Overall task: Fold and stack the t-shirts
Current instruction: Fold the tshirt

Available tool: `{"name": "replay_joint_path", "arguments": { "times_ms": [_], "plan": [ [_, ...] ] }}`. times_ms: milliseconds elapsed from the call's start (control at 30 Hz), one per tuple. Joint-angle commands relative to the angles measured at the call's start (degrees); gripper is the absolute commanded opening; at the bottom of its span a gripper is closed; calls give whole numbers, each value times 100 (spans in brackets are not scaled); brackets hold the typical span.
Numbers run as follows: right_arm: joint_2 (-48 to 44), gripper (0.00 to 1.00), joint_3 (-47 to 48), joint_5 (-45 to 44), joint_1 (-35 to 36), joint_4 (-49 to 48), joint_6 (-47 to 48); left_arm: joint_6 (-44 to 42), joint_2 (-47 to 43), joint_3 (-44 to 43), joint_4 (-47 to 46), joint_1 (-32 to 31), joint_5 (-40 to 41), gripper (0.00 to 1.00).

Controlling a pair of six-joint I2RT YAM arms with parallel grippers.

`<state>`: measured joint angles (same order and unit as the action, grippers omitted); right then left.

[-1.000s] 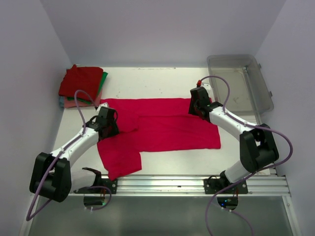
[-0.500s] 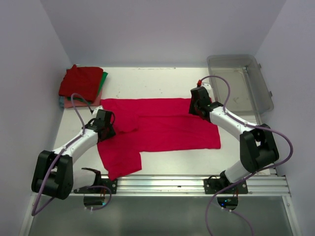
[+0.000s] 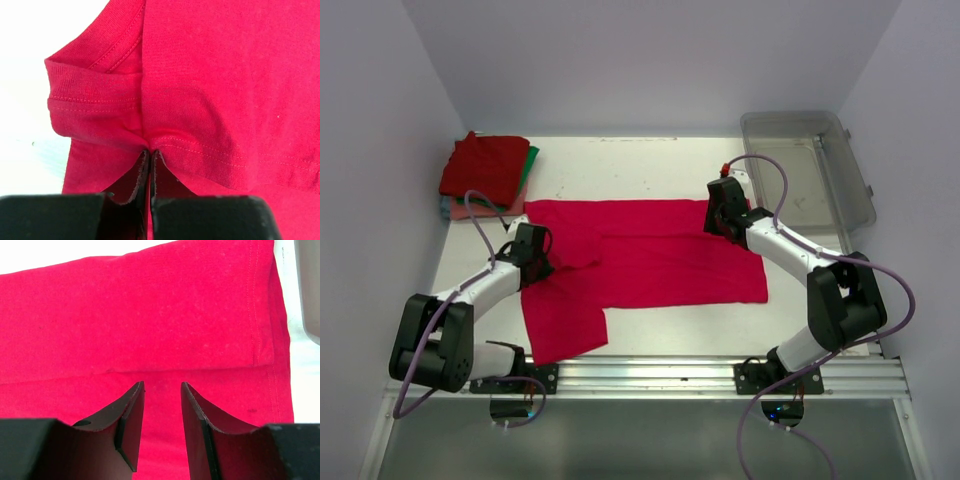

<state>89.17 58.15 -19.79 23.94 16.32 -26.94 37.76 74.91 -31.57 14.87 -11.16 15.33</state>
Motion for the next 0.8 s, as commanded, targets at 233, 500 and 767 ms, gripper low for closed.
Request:
{"name": "replay_joint_path", "arguments": {
  "times_ms": [233, 500, 767],
  "plan": [
    [-180, 39, 21, -34, -30, -164, 31, -120, -626, -104, 543, 44, -417, 18],
    [-119, 39, 21, -7, -30, -173, 31, -137, -663, -165, 421, 44, -154, 26],
    [-145, 39, 21, -42, -30, -155, 40, -234, -21, -332, 77, 52, -47, 24]
  ]
}}
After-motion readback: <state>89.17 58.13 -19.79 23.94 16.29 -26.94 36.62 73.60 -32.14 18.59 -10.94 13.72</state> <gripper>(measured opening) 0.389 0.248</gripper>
